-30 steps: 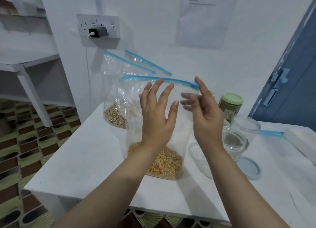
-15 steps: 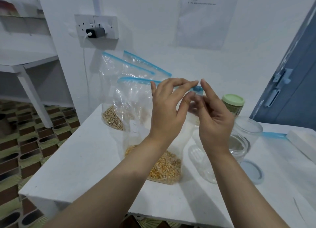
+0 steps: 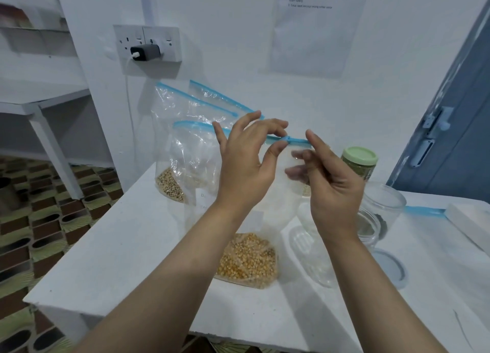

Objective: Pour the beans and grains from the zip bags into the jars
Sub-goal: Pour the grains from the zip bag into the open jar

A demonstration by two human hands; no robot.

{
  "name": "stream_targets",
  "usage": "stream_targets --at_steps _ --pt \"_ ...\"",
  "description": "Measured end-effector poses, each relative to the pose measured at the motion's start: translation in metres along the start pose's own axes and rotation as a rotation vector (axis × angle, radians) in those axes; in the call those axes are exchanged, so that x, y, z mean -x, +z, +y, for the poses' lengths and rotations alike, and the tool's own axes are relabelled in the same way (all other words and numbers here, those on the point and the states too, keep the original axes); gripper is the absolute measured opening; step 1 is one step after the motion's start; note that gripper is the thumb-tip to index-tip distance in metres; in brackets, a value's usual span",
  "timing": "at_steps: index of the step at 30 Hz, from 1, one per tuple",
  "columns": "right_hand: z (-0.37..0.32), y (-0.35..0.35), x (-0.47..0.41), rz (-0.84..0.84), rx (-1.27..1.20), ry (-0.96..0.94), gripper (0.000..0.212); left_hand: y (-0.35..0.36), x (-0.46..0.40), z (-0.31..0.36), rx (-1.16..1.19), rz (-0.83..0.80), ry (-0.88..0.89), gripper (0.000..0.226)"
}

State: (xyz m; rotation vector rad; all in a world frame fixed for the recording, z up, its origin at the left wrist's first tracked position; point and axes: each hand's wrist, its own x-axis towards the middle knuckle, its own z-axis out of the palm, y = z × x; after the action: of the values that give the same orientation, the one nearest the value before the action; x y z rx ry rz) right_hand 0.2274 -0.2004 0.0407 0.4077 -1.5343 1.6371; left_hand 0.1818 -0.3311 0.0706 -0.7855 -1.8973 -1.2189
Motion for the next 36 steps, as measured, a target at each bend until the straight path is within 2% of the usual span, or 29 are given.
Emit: stream_targets --at_steps 5,11,15,20,25,29,32,36 --pt "-0.001 -0.003 -0.004 0.094 0.039 0.015 0.039 -0.012 -0.008 -0.010 -0.054 0.053 -0.028 0.007" --pt "0.000 -0.006 -0.018 -0.108 0.401 -0.190 0.061 -0.016 -0.006 -0.016 -0.082 0.101 0.028 0.009" --pt "0.008 -0.013 -0.022 -0.076 0.500 -0.219 0.060 -0.024 -0.011 -0.028 -0.164 0.107 0.060 0.012" --pt "0.014 -0.030 -0.018 0.058 0.486 -0.083 0.061 -0.041 -0.011 -0.054 -0.277 0.189 0.047 0.013" --pt "0.019 -0.041 -0.014 0.119 0.518 -0.009 0.066 -0.052 -0.012 -0.074 -0.297 0.222 -0.023 0.014" --pt "0.019 -0.043 -0.014 0.141 0.537 0.015 0.067 -0.058 -0.012 -0.085 -0.235 0.250 -0.046 0.013" --pt "0.017 -0.037 -0.017 0.132 0.567 0.002 0.065 -0.057 -0.011 -0.087 -0.056 0.244 -0.143 0.016" --pt "0.017 -0.031 -0.022 0.086 0.829 -0.033 0.042 -0.050 -0.010 -0.085 0.141 0.239 -0.240 0.018"
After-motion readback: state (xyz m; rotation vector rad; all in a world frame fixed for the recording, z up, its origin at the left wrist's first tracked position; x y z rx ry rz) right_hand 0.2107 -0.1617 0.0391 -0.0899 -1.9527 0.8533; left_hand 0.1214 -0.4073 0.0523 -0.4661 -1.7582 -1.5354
